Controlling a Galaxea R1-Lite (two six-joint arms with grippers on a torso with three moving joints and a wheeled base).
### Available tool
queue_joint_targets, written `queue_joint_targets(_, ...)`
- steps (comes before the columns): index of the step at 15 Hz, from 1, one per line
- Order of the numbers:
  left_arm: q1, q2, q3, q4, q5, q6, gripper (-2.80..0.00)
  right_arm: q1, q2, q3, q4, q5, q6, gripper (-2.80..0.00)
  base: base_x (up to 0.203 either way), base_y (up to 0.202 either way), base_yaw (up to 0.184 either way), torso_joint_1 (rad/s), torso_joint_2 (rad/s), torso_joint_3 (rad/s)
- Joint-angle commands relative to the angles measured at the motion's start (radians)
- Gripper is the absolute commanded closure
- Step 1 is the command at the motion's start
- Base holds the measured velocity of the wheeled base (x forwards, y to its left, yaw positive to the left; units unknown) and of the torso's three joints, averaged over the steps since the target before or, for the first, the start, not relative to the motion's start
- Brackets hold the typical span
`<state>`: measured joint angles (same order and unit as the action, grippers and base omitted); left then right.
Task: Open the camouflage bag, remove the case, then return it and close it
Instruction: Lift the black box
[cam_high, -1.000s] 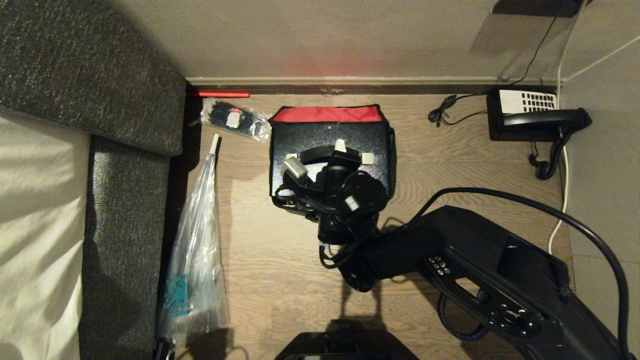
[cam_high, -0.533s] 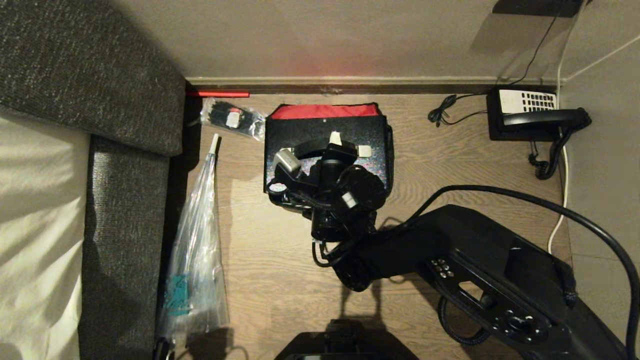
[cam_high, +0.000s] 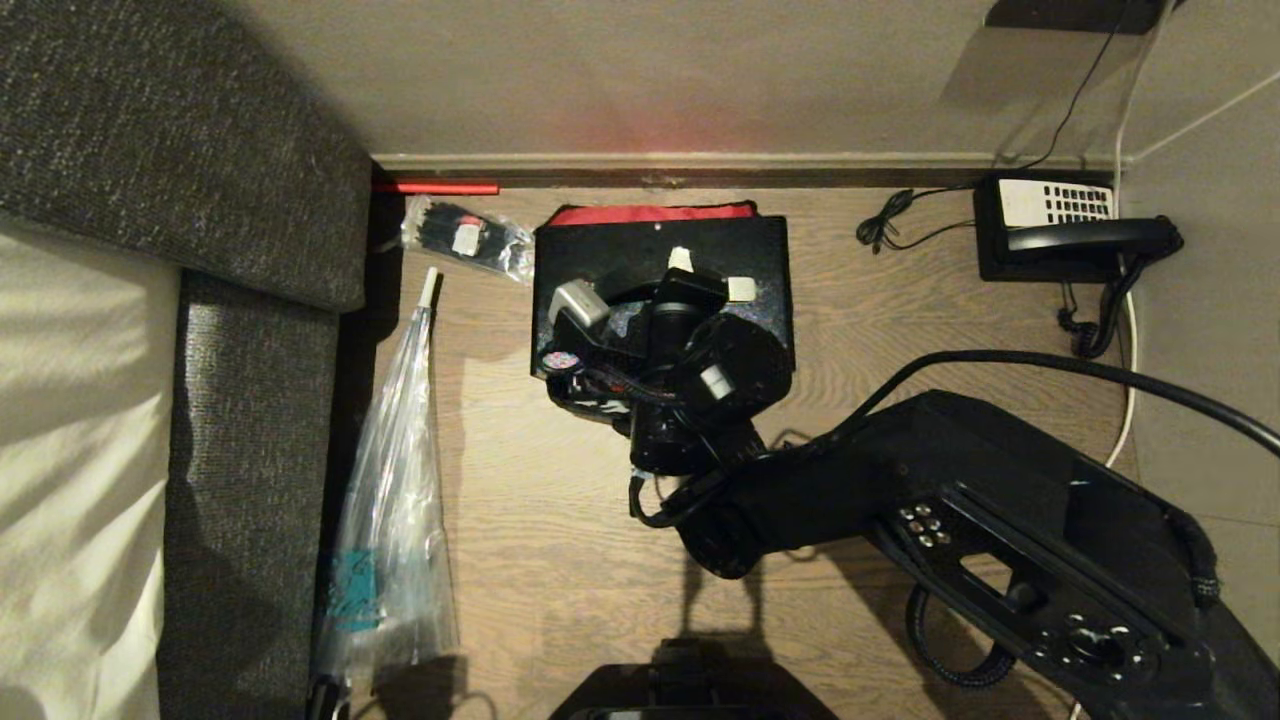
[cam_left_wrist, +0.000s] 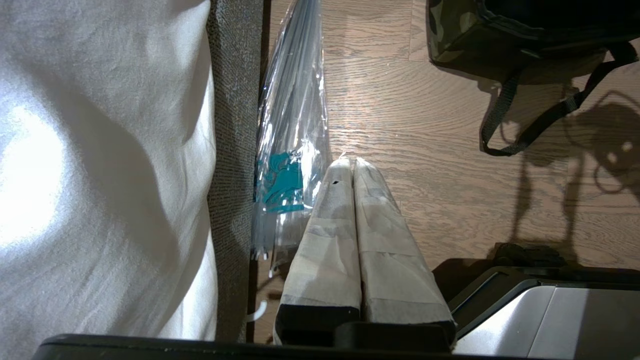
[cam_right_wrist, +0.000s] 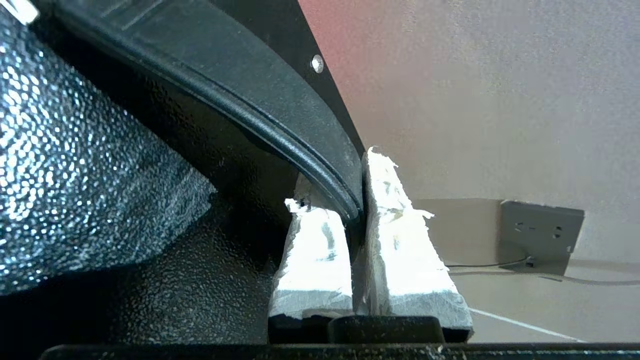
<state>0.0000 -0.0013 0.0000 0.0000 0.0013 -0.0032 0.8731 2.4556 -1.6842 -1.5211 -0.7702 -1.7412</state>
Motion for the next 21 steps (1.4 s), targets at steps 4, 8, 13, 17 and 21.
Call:
queue_joint_targets(4,0.000,0.001,0.000,0.000,0.000,0.000,0.00,0.006,-0.070,0.035,-0.009,-0.001,-0.018,0.00,0.000,0.000,0.000,0.000,0.00,0.000)
queue_joint_targets(8,0.000,0.001,0.001,0.000,0.000,0.000,0.00,0.017,-0.108,0.055,-0.009,-0.006,-0.015,0.00,0.000,0.000,0.000,0.000,0.00,0.000)
queue_joint_targets(13,0.000,0.001,0.002,0.000,0.000,0.000,0.00,0.040,-0.137,0.058,-0.009,-0.012,-0.017,0.00,0.000,0.000,0.000,0.000,0.00,0.000)
queue_joint_targets(17,0.000,0.001,0.001,0.000,0.000,0.000,0.00,0.037,-0.167,0.098,-0.009,-0.011,-0.023,0.00,0.000,0.000,0.000,0.000,0.00,0.000)
queue_joint_targets(21,0.000,0.001,0.000,0.000,0.000,0.000,0.00,0.004,-0.204,0.154,-0.009,-0.011,-0.043,0.00,0.000,0.000,0.000,0.000,0.00,0.000)
